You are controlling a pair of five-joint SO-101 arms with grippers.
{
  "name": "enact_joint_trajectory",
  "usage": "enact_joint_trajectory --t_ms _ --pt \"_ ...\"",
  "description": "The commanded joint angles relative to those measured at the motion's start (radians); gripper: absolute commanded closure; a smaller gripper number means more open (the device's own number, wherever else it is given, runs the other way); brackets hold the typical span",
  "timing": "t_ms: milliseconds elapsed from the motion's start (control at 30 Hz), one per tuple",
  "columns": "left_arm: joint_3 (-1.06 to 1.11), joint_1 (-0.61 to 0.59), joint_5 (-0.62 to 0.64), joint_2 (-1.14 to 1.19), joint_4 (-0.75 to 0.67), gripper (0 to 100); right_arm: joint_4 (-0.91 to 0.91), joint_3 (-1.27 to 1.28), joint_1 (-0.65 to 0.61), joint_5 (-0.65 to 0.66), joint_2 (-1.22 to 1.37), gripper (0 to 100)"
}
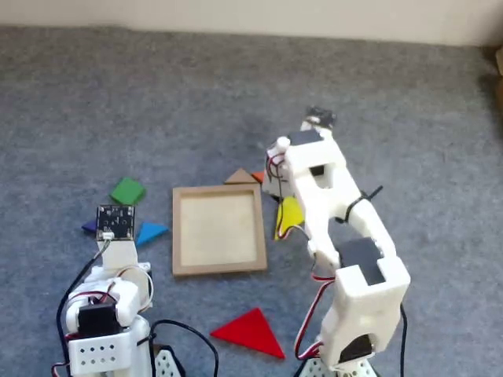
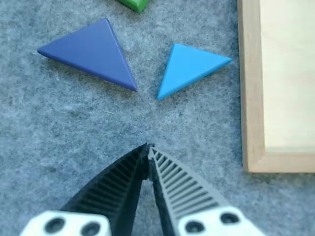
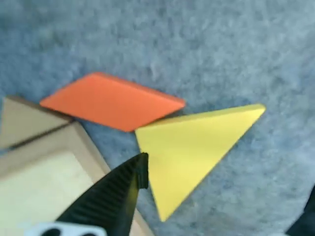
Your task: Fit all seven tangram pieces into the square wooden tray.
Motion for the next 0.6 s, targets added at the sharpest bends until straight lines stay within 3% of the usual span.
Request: enact_joint_trajectory --t_ms 0,567 --pt "0.019 -0.012 0.009 -0.033 0.005 99 -0.050 -0.071 -0.010 -0.074 0.016 54.4" --pt "0.019 -0.012 0.009 -0.033 0.005 99 -0.088 -0.114 0.021 -0.126 0.133 54.4"
